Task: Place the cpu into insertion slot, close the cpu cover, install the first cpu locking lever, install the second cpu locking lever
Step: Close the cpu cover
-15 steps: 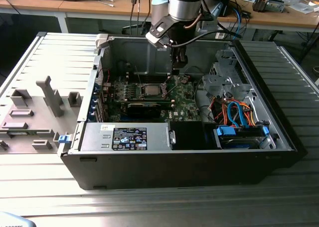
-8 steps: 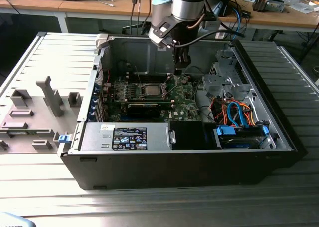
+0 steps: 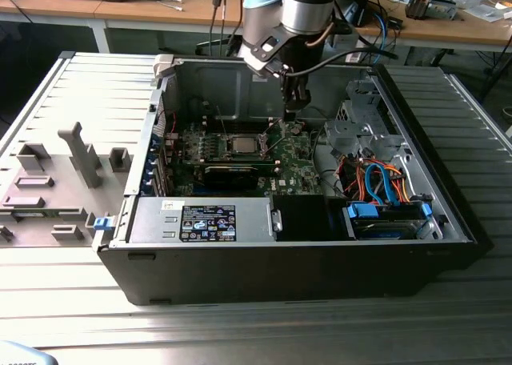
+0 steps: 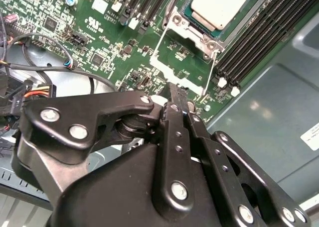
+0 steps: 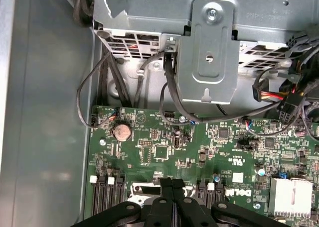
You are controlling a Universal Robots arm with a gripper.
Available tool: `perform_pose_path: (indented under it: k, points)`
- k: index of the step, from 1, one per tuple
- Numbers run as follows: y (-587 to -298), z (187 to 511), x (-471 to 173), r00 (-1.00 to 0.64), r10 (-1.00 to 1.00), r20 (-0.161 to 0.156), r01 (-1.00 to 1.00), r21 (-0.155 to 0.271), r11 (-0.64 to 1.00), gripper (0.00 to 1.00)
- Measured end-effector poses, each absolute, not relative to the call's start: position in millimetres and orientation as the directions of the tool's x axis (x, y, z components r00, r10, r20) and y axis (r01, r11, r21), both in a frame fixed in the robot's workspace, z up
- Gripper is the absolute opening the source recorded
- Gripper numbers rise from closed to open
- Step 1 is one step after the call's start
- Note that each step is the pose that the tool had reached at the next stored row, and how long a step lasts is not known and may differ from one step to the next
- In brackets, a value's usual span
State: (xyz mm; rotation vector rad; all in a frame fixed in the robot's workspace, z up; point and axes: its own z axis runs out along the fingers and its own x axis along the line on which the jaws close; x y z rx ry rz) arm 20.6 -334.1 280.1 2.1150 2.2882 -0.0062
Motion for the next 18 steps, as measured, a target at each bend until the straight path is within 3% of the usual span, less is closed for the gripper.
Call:
perform_pose_path:
  k: [18]
  points:
    - [-332,271,45,-0.076,0.997,-0.021,0.997,0.014,0.076,0.11]
